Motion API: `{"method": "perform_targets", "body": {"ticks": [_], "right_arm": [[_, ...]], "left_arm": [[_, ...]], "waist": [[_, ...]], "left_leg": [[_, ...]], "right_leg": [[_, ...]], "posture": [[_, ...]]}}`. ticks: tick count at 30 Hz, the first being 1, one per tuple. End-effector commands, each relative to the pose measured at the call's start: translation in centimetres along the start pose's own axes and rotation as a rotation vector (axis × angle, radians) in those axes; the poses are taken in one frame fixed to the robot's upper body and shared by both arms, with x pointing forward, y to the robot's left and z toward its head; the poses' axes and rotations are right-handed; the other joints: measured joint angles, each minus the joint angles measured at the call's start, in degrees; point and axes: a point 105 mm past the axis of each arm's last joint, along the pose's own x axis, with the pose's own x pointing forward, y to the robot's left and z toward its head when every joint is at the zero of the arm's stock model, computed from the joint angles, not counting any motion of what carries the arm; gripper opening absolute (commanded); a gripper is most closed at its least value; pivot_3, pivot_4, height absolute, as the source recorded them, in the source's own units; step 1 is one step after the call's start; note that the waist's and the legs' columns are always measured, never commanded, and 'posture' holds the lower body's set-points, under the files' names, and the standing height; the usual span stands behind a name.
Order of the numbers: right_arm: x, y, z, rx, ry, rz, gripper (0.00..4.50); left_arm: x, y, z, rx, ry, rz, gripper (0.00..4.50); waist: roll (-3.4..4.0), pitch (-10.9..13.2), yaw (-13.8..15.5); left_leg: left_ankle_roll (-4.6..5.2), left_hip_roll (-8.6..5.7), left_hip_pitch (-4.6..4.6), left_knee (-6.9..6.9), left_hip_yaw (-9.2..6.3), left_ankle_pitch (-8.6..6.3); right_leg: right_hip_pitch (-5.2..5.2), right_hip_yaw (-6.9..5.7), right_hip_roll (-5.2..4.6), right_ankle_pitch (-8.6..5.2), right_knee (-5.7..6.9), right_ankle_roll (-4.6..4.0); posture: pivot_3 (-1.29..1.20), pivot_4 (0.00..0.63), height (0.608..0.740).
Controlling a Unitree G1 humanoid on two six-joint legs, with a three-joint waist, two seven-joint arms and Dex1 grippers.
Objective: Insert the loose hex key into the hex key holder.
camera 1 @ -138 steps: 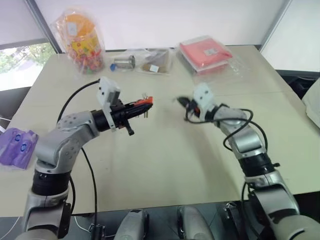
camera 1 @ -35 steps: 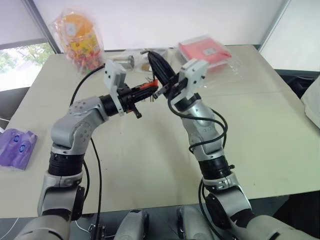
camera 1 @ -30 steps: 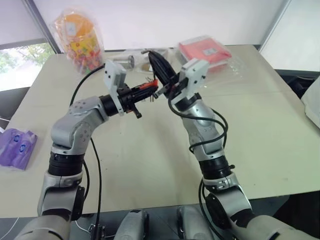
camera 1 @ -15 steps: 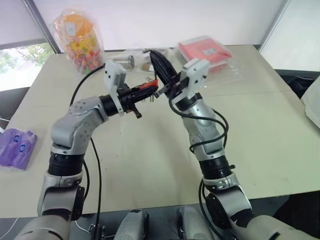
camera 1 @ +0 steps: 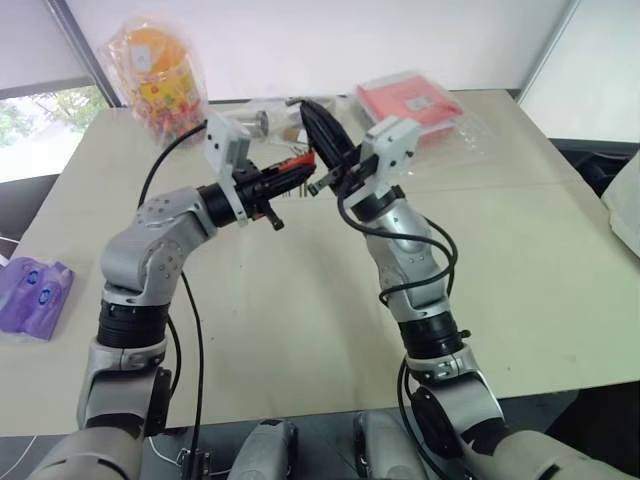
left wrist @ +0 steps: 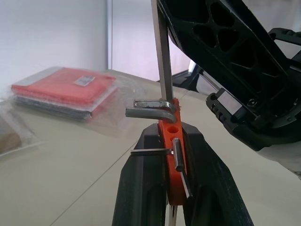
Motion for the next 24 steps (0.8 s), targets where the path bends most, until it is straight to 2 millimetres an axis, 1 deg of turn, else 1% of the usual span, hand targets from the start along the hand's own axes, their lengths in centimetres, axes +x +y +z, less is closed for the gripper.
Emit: {"method": "perform_targets", "body": {"ticks": [1, 2, 3, 6, 7, 8, 9, 10, 12, 13, 16, 17, 19, 21, 22, 23, 24], "right_arm": [[0.1, 0.4, 0.8, -0.010, -0.028, 0.014, 0.38], [0.1, 0.4, 0.8, -0.011, -0.025, 0.014, 0.74], [0.1, 0.3, 0.8, -0.012, -0.022, 0.013, 1.02], [-0.3, -0.2, 0.7, -0.021, -0.014, 0.001, 2.63], [-0.4, -0.4, 0.6, -0.024, -0.009, -0.005, 3.07], [-0.7, -0.6, 0.6, -0.025, -0.003, -0.007, 3.65], [-1.3, -1.0, 0.4, -0.032, 0.010, -0.013, 4.10], [-2.0, -1.5, 0.4, -0.038, 0.025, -0.019, 4.10], [-4.0, -2.8, 0.2, -0.046, 0.073, -0.043, 4.10], [-5.4, -3.6, 0.2, -0.052, 0.110, -0.055, 4.10], [-8.9, -4.8, 0.5, -0.040, 0.217, -0.055, 4.10], [-10.5, -5.3, 0.8, -0.018, 0.269, -0.049, 4.10], [-12.6, -5.8, 1.3, 0.015, 0.350, -0.043, 4.10], [-14.1, -6.5, 1.6, 0.019, 0.413, -0.046, 4.10], [-15.2, -6.8, 1.8, 0.002, 0.465, -0.034, 4.10], [-15.8, -7.0, 2.0, -0.009, 0.499, -0.024, 4.10], [-16.3, -7.5, 2.2, -0.038, 0.524, -0.024, 4.10]], "left_arm": [[0.0, -0.3, 1.9, 0.033, -0.063, -0.014, 0.00], [0.0, -0.3, 1.9, 0.033, -0.063, -0.014, 0.00], [0.0, -0.3, 1.9, 0.032, -0.063, -0.015, 0.00], [0.0, -0.4, 1.8, 0.032, -0.061, -0.016, 0.00], [0.0, -0.4, 1.8, 0.032, -0.061, -0.015, 0.00], [0.0, -0.4, 1.7, 0.032, -0.061, -0.015, 0.00], [0.1, -0.4, 1.7, 0.031, -0.061, -0.015, 0.00], [0.1, -0.5, 1.7, 0.030, -0.061, -0.015, 0.00], [0.1, -0.5, 1.6, 0.022, -0.060, -0.013, 0.00], [0.0, -0.5, 1.3, 0.010, -0.057, -0.012, 0.00], [0.1, -0.8, 0.4, -0.039, -0.043, -0.019, 0.00], [0.2, -1.0, -0.4, -0.076, -0.030, -0.028, 0.00], [0.5, -1.4, -1.6, -0.145, -0.008, -0.046, 0.00], [1.0, -2.0, -3.0, -0.213, 0.023, -0.070, 0.00], [1.5, -2.6, -4.4, -0.282, 0.055, -0.095, 0.00], [1.8, -3.1, -5.3, -0.326, 0.076, -0.112, 0.00], [2.4, -3.7, -6.9, -0.395, 0.124, -0.119, 0.00]], "waist": [[0.00, 0.00, 0.01], [0.00, 0.00, 0.02], [0.00, 0.00, 0.02], [0.00, 0.00, 0.03], [0.00, 0.00, 0.03], [0.00, 0.00, 0.04], [0.00, 0.00, 0.05], [0.00, 0.00, 0.16], [0.00, 0.00, 0.38], [0.00, 0.00, 0.50], [0.00, 0.00, 0.63], [0.00, 0.00, 0.63], [0.00, 0.00, 0.60], [0.00, 0.00, 0.41], [0.02, -0.01, 0.44], [0.06, -0.03, 0.59], [0.04, -0.03, 0.65]], "left_leg": [[0.00, 0.00, 0.00, 0.00, 0.00, 0.00], [0.00, 0.00, 0.00, 0.00, 0.00, 0.00], [0.00, 0.00, 0.00, 0.00, 0.00, 0.00], [0.00, 0.00, 0.00, 0.00, 0.00, 0.00], [0.00, 0.00, 0.00, 0.00, 0.00, 0.00], [0.00, 0.00, 0.00, 0.00, 0.00, 0.00], [0.00, 0.00, 0.00, 0.00, 0.00, 0.00], [0.00, 0.00, 0.00, 0.00, 0.00, 0.00], [0.00, -0.01, -0.03, 0.00, -0.01, 0.00], [0.00, -0.01, -0.05, 0.03, -0.02, 0.00], [0.01, -0.04, -0.11, 0.06, -0.02, -0.01], [0.02, -0.05, -0.13, 0.07, -0.01, -0.01], [0.03, -0.03, -0.13, 0.06, -0.02, -0.02], [0.05, -0.01, -0.12, 0.07, -0.01, -0.02], [0.09, 0.02, -0.12, 0.07, 0.00, -0.04], [0.28, 0.03, -0.11, 0.07, 0.00, -0.15], [0.32, 0.02, -0.03, 0.06, 0.00, -0.17]], "right_leg": [[0.00, 0.00, 0.00, 0.00, 0.00, 0.00], [0.00, 0.00, 0.00, 0.00, 0.00, 0.00], [0.00, 0.00, 0.00, 0.00, 0.00, 0.00], [0.00, 0.00, 0.00, 0.00, 0.00, 0.00], [0.00, 0.00, 0.00, 0.00, 0.00, 0.00], [0.00, 0.00, 0.00, 0.00, 0.00, 0.00], [0.00, 0.00, 0.00, 0.00, 0.00, 0.00], [0.00, 0.00, 0.00, 0.00, 0.00, 0.00], [0.00, 0.00, -0.01, 0.00, -0.01, 0.00], [0.01, 0.00, -0.01, 0.00, -0.01, 0.00], [0.02, 0.00, -0.04, 0.01, -0.08, 0.02], [0.02, 0.00, -0.04, 0.02, -0.10, 0.03], [0.02, 0.00, -0.03, 0.01, -0.09, 0.03], [0.02, 0.00, 0.00, 0.01, -0.09, 0.03], [0.02, 0.01, 0.04, 0.02, -0.09, 0.03], [0.03, 0.02, 0.05, 0.02, -0.08, 0.03], [0.10, 0.02, 0.04, 0.01, -0.06, 0.03]], "posture": [[0.00, 0.150, 0.740], [0.00, 0.150, 0.740], [0.00, 0.150, 0.740], [0.00, 0.150, 0.740], [0.00, 0.150, 0.740], [0.00, 0.150, 0.740], [0.00, 0.150, 0.740], [0.00, 0.150, 0.740], [0.00, 0.150, 0.740], [0.00, 0.150, 0.740], [0.00, 0.150, 0.740], [0.00, 0.150, 0.740], [0.00, 0.150, 0.740], [0.00, 0.150, 0.740], [0.00, 0.150, 0.740], [0.00, 0.150, 0.740], [0.00, 0.150, 0.740]]}}
